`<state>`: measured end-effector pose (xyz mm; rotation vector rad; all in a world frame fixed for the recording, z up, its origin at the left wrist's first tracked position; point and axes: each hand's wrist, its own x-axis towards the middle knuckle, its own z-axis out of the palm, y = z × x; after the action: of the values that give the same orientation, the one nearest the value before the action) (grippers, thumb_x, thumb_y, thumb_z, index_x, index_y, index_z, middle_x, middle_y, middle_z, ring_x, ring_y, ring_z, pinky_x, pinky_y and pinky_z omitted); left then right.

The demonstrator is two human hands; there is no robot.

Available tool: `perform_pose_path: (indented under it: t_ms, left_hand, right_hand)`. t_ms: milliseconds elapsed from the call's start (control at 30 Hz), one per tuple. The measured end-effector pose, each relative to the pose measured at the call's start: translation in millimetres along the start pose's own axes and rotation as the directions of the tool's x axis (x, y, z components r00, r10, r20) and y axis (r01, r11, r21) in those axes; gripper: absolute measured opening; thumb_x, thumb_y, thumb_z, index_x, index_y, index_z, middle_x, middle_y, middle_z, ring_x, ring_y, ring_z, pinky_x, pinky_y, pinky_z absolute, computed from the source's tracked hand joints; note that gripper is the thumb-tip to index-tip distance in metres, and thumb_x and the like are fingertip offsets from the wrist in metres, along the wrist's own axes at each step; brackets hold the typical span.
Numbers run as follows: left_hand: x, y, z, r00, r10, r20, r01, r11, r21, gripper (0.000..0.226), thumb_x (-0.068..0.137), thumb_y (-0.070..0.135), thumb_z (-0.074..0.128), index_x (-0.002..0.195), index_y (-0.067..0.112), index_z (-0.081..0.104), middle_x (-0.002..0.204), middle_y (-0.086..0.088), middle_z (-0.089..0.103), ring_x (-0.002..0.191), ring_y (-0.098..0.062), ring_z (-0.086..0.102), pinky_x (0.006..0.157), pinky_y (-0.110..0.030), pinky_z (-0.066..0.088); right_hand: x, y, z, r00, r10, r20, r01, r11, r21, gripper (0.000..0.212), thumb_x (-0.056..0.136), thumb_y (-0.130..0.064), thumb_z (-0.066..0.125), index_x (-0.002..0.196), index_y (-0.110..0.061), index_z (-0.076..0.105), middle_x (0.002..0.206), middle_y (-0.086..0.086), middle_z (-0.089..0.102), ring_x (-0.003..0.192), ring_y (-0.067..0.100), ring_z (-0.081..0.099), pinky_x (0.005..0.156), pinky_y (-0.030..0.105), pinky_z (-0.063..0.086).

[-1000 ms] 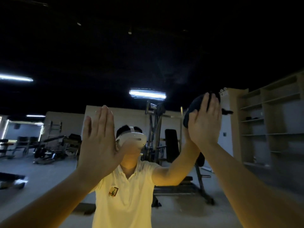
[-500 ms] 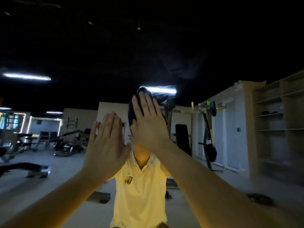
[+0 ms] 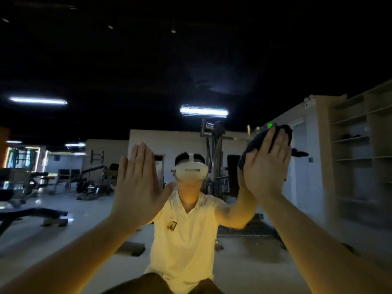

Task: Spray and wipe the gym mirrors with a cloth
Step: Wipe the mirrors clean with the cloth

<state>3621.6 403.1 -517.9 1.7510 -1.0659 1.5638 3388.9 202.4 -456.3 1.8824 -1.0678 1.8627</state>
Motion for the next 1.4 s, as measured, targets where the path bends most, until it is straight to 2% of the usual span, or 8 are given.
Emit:
perform_pose_path:
  t_ms: [267, 400, 500, 633, 800, 967, 1233, 1400]
  left_hand:
    - [-39.2, -10.4, -7.5, 0.998, -0.003, -0.061, -0.004, 0.994, -0.112, 0.079, 0.104, 0.053, 0.036, 0.159, -0.003, 0.027, 0.166, -0.026, 0.030, 0.156, -0.037, 0.026, 0.125, -0.059, 0.021]
    - [-71.4, -26.8, -6.1, 0.991, 0.103, -0.089, -0.105, 0.994, -0.020, 0.079, 0.102, 0.046, 0.050, 0.153, -0.012, 0.034, 0.159, -0.037, 0.035, 0.149, -0.050, 0.035, 0.115, -0.071, 0.033]
    - [-84.4, -19.7, -15.1, 0.996, 0.060, -0.069, -0.066, 0.994, -0.088, 0.080, 0.099, 0.042, 0.057, 0.157, -0.004, 0.025, 0.160, -0.032, 0.034, 0.149, -0.046, 0.034, 0.116, -0.070, 0.033]
    - [-87.7, 5.3, -5.6, 0.999, 0.051, 0.018, -0.049, 0.994, -0.102, 0.084, 0.101, 0.050, 0.051, 0.160, -0.003, 0.023, 0.167, -0.027, 0.026, 0.157, -0.038, 0.022, 0.122, -0.065, 0.027]
    - [-89.7, 13.6, 15.4, 0.995, 0.016, 0.100, -0.014, 1.000, -0.019, 0.112, 0.092, 0.080, 0.043, 0.162, -0.004, 0.020, 0.171, -0.026, 0.011, 0.160, -0.040, 0.011, 0.128, -0.062, 0.014]
    - [-89.7, 14.6, 12.5, 0.998, 0.008, 0.060, -0.005, 0.999, -0.051, 0.111, 0.092, 0.079, 0.045, 0.161, -0.005, 0.022, 0.170, -0.027, 0.017, 0.160, -0.040, 0.015, 0.127, -0.061, 0.016]
    - [-124.8, 3.9, 3.9, 0.996, 0.037, -0.087, -0.052, 0.981, -0.185, 0.090, 0.095, 0.046, 0.066, 0.161, -0.002, 0.028, 0.169, -0.026, 0.021, 0.158, -0.041, 0.020, 0.125, -0.063, 0.021]
    - [-162.9, -1.7, 2.0, 1.000, 0.026, 0.013, -0.022, 0.978, -0.209, 0.085, 0.096, 0.037, 0.063, 0.162, 0.000, 0.025, 0.173, -0.021, 0.013, 0.161, -0.038, 0.013, 0.125, -0.064, 0.018]
  right_hand:
    - [-64.3, -119.5, 15.2, 0.923, -0.374, 0.092, 0.375, 0.927, -0.004, 0.072, 0.103, -0.041, 0.015, 0.163, -0.006, -0.005, 0.169, 0.024, -0.009, 0.158, 0.036, -0.010, 0.128, 0.055, 0.003]
    - [-112.5, -156.1, 30.3, 0.708, -0.688, 0.160, 0.692, 0.721, 0.033, 0.073, 0.103, -0.040, 0.027, 0.164, -0.006, 0.006, 0.170, 0.023, -0.001, 0.159, 0.036, -0.004, 0.128, 0.052, 0.002]
    - [-123.0, -128.2, 30.1, 0.589, -0.788, 0.179, 0.795, 0.605, 0.049, 0.071, 0.105, -0.038, 0.031, 0.165, -0.008, 0.010, 0.171, 0.019, 0.003, 0.160, 0.032, -0.002, 0.129, 0.049, 0.003]
    - [-99.8, -60.2, 19.4, 0.734, -0.667, 0.130, 0.675, 0.737, -0.028, 0.072, 0.104, -0.039, 0.034, 0.164, -0.007, 0.010, 0.171, 0.019, 0.004, 0.159, 0.031, -0.001, 0.129, 0.049, 0.002]
    - [-75.4, 28.8, 3.1, 0.946, -0.312, 0.093, 0.316, 0.948, -0.043, 0.070, 0.103, -0.033, 0.031, 0.164, -0.005, 0.009, 0.171, 0.019, 0.007, 0.159, 0.034, 0.006, 0.127, 0.056, 0.017]
    - [-93.4, 28.2, 6.3, 0.999, 0.049, 0.008, -0.049, 0.999, 0.015, 0.069, 0.103, -0.031, 0.025, 0.163, 0.000, 0.010, 0.169, 0.026, 0.012, 0.157, 0.040, 0.012, 0.125, 0.058, 0.017]
    - [-155.3, -70.2, 23.8, 0.947, -0.310, 0.080, 0.306, 0.950, 0.060, 0.070, 0.104, -0.034, 0.030, 0.164, -0.003, 0.011, 0.170, 0.023, 0.005, 0.159, 0.036, 0.001, 0.128, 0.055, 0.007]
    - [-219.8, -96.1, 35.4, 0.724, -0.666, 0.178, 0.646, 0.746, 0.163, 0.063, 0.110, -0.041, 0.021, 0.164, -0.009, 0.017, 0.171, 0.017, 0.006, 0.160, 0.029, -0.001, 0.129, 0.048, 0.002]
